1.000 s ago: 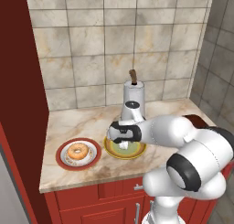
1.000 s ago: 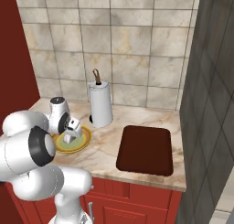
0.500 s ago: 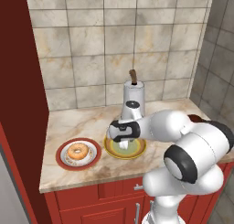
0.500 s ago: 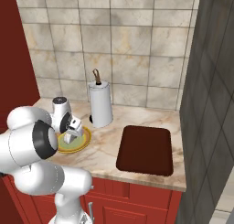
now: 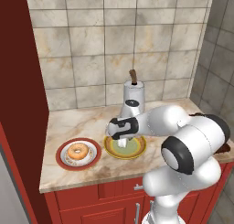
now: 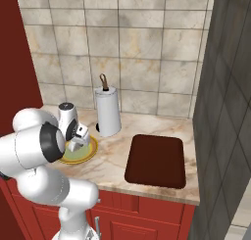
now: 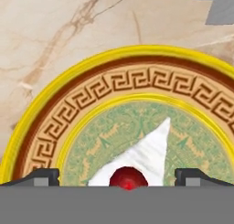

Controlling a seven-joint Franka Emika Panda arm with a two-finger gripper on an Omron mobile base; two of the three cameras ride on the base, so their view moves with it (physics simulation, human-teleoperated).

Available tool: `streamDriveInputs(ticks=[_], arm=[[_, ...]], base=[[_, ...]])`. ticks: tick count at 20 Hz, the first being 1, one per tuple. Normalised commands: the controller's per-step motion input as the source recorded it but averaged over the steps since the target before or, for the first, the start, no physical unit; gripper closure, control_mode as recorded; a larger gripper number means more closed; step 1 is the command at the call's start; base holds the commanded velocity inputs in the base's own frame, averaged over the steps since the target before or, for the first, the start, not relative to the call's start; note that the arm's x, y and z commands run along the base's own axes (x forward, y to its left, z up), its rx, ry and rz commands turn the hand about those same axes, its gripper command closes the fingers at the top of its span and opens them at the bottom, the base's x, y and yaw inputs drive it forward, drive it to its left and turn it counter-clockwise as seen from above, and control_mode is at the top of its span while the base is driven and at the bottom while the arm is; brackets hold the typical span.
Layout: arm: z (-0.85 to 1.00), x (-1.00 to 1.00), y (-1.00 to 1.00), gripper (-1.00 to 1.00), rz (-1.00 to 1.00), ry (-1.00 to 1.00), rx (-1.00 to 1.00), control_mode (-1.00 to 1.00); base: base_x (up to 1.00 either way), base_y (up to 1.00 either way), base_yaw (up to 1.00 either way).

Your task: Move the dessert items from the plates to the tray.

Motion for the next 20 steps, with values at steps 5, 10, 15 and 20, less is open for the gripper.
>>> streamDriveInputs(ticks=[5,10,15,20], arm=[[-0.33,0.0,0.0,-1.0,0.0,0.0,0.0,-1.0],[-0.1,0.0,0.0,1.0,0.0,0.0,0.0,-1.0],[0.0,0.0,0.0,1.0,0.0,0.0,0.0,-1.0],[0.0,0.0,-0.29,1.0,0.01,-0.01,0.01,-1.0]], base=[[0.0,0.0,0.0],[0.0,0.0,0.0],[0.0,0.0,0.0],[0.0,0.0,0.0]])
